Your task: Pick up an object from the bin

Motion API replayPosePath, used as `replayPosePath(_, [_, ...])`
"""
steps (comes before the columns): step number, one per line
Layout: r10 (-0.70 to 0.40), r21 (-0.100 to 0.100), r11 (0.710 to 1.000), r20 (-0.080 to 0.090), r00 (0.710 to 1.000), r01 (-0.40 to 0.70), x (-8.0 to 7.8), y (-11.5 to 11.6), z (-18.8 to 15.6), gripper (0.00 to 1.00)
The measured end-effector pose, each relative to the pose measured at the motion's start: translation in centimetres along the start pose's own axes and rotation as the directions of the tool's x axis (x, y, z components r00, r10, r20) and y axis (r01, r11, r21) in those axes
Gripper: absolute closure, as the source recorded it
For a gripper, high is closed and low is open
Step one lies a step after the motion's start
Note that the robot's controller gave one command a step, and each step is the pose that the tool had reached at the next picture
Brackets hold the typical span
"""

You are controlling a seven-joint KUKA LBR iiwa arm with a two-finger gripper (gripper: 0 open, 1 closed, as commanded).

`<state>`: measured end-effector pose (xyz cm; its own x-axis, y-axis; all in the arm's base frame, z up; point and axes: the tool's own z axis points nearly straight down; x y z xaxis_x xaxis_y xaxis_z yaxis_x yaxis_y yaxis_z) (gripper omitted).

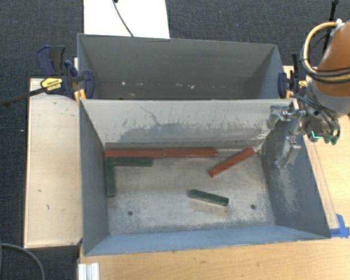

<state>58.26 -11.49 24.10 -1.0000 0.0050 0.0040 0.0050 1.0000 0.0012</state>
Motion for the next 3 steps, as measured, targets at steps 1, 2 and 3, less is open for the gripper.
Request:
replayPosePath(1, [-0.029, -0.001, 1.000, 0.000, 1.000, 0.029, 1.3, 4.4, 17.5, 0.00])
replayPosePath(2, [-0.108, -0.001, 0.994, 0.011, 0.994, 0.108, -0.3, 10.7, 17.0, 0.00])
replayPosePath(3, [-0.107, 0.002, 0.994, 0.010, 0.994, 0.107, -0.2, 10.3, 17.0, 1.00])
